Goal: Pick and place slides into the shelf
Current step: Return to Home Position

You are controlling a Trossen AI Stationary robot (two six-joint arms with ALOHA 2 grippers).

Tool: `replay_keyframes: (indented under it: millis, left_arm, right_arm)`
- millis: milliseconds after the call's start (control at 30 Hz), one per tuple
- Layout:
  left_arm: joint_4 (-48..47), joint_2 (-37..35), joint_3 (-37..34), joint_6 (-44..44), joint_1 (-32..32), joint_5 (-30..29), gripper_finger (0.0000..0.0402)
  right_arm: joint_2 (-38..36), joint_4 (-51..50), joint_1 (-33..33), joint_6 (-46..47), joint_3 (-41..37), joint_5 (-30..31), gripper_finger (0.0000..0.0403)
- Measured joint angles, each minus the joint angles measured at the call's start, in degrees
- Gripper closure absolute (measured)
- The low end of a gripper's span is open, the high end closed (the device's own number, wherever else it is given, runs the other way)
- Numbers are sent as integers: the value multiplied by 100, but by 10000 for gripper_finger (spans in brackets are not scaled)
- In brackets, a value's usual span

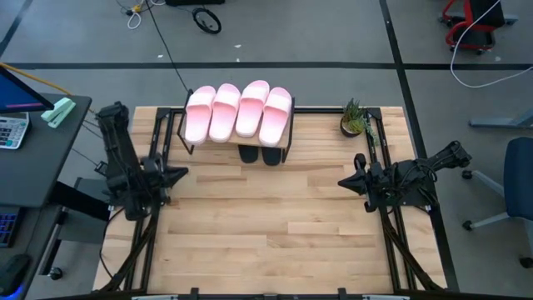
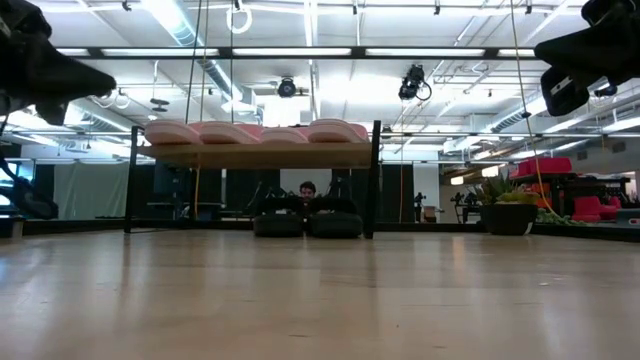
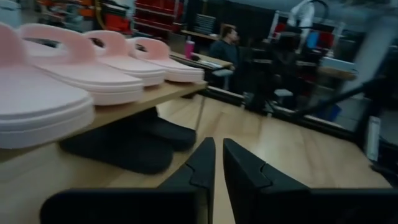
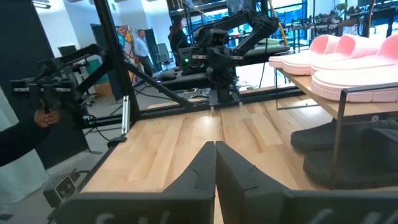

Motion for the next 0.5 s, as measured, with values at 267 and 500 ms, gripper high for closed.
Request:
replay_keyframes:
  millis: [267,500]
  left_arm:
    - [868,0,3,1014,-680,2,369]
    - [1567,0,4,1482,-921,4,378]
  right_arm:
    - [2,-2,-1,20,0,0,393]
    - [2,0,1,20,0,0,393]
